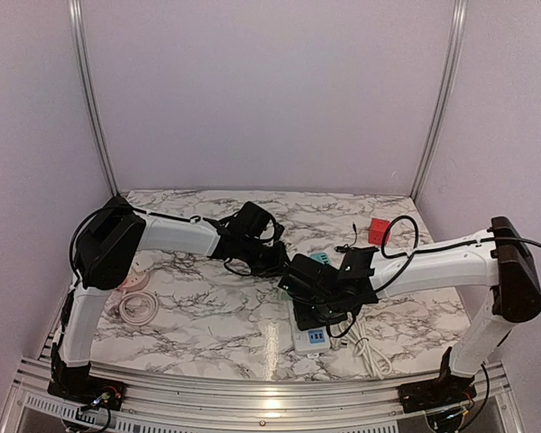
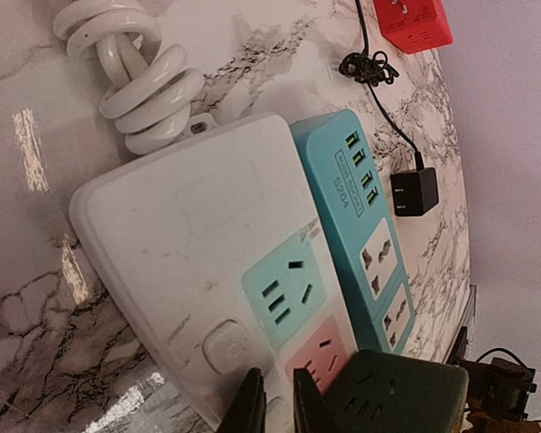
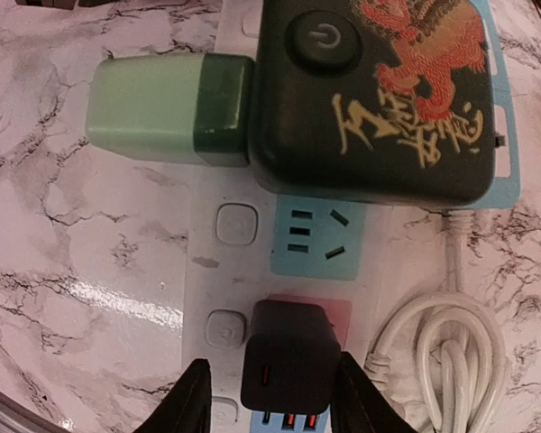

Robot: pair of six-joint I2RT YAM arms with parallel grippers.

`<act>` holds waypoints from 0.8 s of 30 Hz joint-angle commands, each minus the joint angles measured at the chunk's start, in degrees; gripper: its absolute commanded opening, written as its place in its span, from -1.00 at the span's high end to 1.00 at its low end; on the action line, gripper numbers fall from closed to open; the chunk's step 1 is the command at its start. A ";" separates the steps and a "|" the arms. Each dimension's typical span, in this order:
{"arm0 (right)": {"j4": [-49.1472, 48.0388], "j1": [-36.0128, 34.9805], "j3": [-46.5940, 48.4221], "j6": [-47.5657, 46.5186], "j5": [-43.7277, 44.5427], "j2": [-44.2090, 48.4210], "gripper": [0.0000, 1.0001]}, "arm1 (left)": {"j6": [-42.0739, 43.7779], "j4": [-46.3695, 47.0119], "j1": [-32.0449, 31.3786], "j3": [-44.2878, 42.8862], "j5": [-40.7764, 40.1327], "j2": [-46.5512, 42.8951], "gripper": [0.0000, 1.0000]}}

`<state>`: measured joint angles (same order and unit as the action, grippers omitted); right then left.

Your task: Pull the plug off the socket

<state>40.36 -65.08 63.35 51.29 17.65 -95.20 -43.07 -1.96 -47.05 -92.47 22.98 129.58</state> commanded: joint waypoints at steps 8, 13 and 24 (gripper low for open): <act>-1.40 1.47 0.98 0.00 1.43 -1.05 0.32 | 0.44 -1.47 -0.15 1.18 -1.92 2.80 0.73; -2.33 2.18 0.60 -1.19 1.14 -1.63 0.35 | 0.43 -2.19 -0.17 0.77 -2.30 3.52 0.73; -3.17 2.86 0.00 -3.04 0.29 -1.34 0.75 | 1.04 -6.20 -0.19 -1.61 -4.69 5.77 0.74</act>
<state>39.48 -63.09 63.29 49.63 17.56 -95.98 -43.05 -1.26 -47.07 -93.51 21.80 130.85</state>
